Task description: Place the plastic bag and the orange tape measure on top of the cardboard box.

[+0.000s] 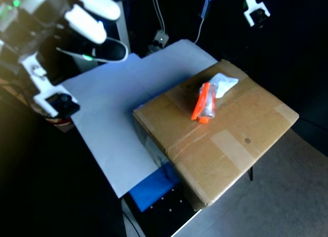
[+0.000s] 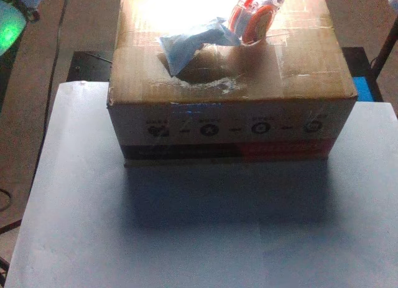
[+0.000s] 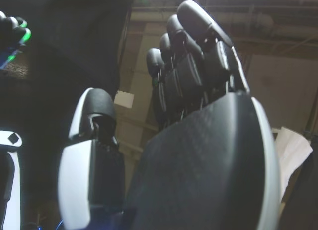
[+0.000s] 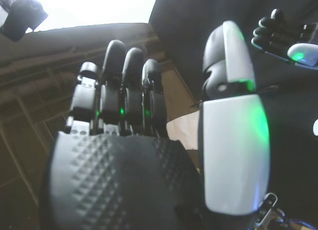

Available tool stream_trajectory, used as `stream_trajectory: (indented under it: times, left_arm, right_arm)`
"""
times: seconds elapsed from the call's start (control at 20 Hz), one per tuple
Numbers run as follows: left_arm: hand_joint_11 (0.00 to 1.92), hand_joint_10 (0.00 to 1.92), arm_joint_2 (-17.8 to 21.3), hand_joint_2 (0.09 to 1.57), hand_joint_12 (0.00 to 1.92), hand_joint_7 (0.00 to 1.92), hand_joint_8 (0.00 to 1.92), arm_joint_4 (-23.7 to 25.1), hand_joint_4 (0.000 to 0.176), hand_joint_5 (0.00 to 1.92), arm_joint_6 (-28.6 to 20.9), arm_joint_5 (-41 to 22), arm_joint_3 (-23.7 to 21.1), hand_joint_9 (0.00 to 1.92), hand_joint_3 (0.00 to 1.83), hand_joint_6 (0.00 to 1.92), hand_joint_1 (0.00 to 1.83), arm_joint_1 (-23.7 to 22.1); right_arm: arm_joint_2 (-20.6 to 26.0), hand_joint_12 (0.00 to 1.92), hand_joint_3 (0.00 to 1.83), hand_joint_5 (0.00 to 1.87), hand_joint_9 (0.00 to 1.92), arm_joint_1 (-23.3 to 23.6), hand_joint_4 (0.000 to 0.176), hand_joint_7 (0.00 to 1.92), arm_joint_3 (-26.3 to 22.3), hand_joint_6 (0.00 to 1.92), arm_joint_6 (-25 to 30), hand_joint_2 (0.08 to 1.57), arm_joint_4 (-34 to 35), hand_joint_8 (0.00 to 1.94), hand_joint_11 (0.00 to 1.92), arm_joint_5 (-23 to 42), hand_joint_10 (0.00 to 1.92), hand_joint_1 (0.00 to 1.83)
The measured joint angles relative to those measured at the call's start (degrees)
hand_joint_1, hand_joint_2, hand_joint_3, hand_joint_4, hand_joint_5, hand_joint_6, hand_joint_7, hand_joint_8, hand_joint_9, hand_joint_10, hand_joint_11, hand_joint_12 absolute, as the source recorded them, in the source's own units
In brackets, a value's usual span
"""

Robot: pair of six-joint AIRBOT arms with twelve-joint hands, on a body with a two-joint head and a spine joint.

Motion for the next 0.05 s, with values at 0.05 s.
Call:
stream_trajectory:
  times: [0.05]
  left_arm:
    - [0.19, 0.09, 0.3, 1.29, 1.16, 0.44, 0.01, 0.0, 0.0, 0.43, 0.3, 0.4, 0.1, 0.48, 0.0, 0.11, 0.55, -0.6]
  right_arm:
    - [0.2, 1.58, 0.0, 0.4, 0.25, 0.3, 0.0, 0.3, 0.5, 0.02, 0.0, 0.99, 0.1, 0.64, 0.11, -0.6, 1.03, 1.09]
